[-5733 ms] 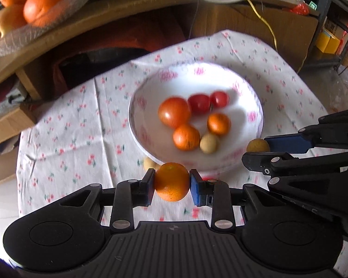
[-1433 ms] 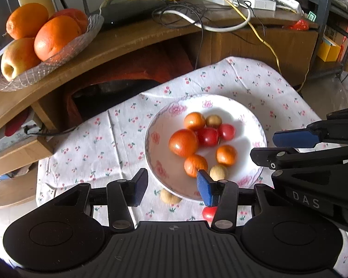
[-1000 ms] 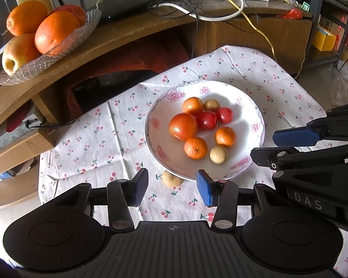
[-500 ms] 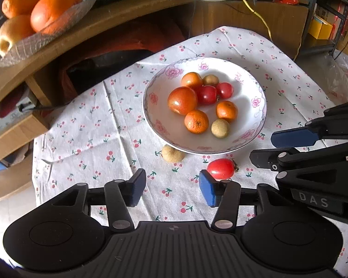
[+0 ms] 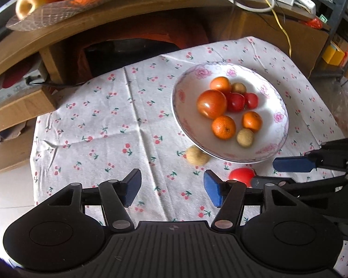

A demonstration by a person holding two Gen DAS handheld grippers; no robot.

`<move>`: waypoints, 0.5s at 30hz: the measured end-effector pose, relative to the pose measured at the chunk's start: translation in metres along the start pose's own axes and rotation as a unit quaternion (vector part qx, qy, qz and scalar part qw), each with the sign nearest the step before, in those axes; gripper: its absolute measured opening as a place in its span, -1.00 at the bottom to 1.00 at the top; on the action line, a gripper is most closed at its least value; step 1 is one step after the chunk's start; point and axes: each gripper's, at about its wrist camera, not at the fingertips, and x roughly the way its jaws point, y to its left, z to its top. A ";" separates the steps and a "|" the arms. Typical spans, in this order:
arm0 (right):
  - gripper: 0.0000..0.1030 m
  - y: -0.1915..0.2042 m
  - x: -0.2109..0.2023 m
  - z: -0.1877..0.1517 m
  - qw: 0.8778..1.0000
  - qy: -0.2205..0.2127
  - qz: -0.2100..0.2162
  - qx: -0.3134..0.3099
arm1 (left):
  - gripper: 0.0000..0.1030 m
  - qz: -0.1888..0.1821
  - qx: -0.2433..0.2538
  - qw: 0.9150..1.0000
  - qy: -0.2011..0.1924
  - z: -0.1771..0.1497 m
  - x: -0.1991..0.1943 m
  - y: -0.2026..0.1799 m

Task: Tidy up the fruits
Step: 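Lower the left tool onto the small yellow fruit and close it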

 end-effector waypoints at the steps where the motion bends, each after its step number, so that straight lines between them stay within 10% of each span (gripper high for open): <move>1: -0.26 0.001 0.004 0.000 1.000 0.004 0.001 -0.001 | 0.31 -0.001 -0.003 1.000 -0.001 0.000 0.000 0.002; 15: -0.43 0.005 0.019 -0.010 1.000 0.008 0.005 -0.027 | 0.37 -0.037 0.018 0.999 -0.006 0.003 0.012 -0.007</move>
